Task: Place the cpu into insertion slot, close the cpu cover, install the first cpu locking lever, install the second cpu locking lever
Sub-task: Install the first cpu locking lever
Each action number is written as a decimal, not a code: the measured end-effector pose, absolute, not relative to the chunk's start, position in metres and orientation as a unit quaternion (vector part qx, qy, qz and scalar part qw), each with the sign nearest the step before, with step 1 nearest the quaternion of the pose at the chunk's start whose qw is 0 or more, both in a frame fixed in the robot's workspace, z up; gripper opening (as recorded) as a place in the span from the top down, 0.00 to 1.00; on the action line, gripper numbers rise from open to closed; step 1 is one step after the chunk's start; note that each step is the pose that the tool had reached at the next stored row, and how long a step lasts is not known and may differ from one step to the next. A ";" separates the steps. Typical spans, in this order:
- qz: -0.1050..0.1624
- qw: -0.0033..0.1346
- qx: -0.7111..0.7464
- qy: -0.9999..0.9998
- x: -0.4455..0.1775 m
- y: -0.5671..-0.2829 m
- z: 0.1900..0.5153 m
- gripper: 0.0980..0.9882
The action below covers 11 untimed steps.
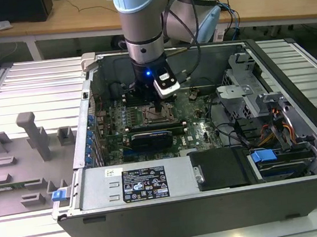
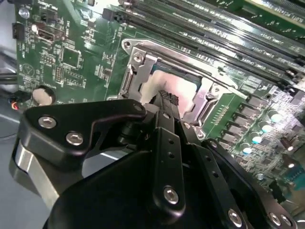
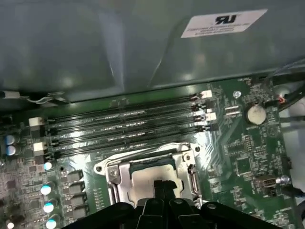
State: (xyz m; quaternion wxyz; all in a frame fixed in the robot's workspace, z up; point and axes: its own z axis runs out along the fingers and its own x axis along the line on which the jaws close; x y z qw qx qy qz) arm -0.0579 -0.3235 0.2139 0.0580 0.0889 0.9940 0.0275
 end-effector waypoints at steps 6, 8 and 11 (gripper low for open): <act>0.023 0.043 0.076 0.996 -0.057 -0.323 0.214 0.99; 0.024 0.042 0.057 0.997 -0.057 -0.323 0.213 0.99; 0.024 0.041 0.027 0.998 -0.056 -0.324 0.213 0.99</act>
